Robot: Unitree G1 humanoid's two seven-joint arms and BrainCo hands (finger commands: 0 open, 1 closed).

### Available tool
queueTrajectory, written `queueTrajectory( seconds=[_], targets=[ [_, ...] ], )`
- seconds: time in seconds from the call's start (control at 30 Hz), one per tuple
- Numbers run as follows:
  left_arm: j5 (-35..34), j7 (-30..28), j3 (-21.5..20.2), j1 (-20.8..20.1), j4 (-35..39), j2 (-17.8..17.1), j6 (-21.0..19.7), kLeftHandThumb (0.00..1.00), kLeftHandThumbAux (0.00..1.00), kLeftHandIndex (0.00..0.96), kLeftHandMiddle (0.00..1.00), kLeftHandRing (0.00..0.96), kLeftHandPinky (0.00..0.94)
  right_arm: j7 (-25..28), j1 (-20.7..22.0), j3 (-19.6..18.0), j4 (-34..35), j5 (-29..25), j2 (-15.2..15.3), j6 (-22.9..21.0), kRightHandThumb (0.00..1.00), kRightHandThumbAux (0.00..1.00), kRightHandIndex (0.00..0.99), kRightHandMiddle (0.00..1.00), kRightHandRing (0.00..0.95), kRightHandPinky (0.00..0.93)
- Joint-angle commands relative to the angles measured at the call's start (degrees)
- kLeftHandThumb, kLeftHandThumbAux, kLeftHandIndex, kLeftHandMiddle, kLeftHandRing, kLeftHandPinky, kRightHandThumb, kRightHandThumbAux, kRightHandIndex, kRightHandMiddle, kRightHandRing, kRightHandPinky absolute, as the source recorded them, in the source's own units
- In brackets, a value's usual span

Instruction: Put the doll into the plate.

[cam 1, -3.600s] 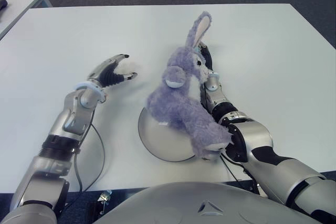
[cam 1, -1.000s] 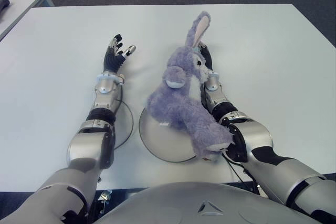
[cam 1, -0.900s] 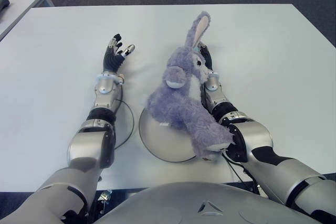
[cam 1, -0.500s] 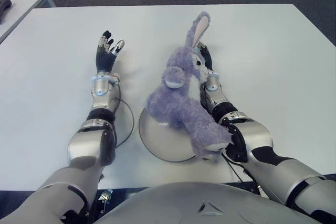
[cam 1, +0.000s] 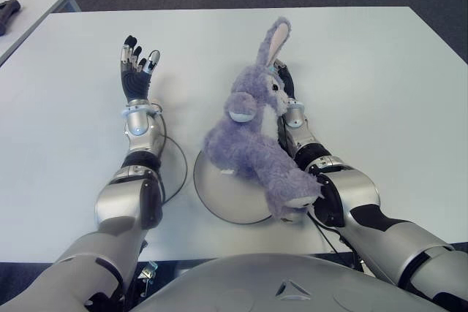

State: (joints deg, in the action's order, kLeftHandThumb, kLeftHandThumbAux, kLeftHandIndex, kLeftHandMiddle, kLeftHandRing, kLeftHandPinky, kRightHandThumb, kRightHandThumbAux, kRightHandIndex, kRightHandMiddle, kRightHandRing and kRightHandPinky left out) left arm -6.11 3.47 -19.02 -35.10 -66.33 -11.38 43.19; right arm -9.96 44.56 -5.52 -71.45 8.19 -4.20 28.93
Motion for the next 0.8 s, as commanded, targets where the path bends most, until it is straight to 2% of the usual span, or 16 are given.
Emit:
queueTrajectory(
  seconds=[0.03,0.33,0.43,0.5,0.8],
  targets=[
    [-0.66,2.49,-1.20,13.25,-8.95,8.09,-1.56,0.000,0.571,0.005,0.044,0.028,0.036,-1.39,-12.89,1.55,-6.65,1.95,-3.71,-3.41,0.107,0.957,0.283,0.313,0.295,0.248],
    [-1.15,0.92,-1.72,15.50,-9.89,10.13,-3.73,0.000,0.565,0.019,0.048,0.035,0.042,-2.57,-13.14,2.89,-6.72,2.91,-3.70,-3.15,0.063,0.960,0.275,0.311,0.292,0.243],
    [-0.78,0.50,-1.34,15.85,-10.11,9.56,-6.26,0.000,0.602,0.026,0.055,0.042,0.064,-2.72,-13.21,3.21,-6.74,2.93,-3.71,-2.97,0.049,0.956,0.278,0.311,0.292,0.241],
    [-0.52,0.63,-1.11,15.54,-10.12,9.08,-7.29,0.000,0.589,0.023,0.058,0.046,0.076,-2.76,-13.26,3.30,-6.75,2.86,-3.75,-2.90,0.042,0.959,0.278,0.310,0.293,0.241],
    [1.93,1.62,0.79,15.12,-9.67,7.93,-7.93,0.000,0.606,0.046,0.085,0.078,0.104,-3.46,-13.39,3.68,-6.79,2.90,-3.93,-2.68,0.017,0.943,0.280,0.317,0.304,0.257]
  ],
)
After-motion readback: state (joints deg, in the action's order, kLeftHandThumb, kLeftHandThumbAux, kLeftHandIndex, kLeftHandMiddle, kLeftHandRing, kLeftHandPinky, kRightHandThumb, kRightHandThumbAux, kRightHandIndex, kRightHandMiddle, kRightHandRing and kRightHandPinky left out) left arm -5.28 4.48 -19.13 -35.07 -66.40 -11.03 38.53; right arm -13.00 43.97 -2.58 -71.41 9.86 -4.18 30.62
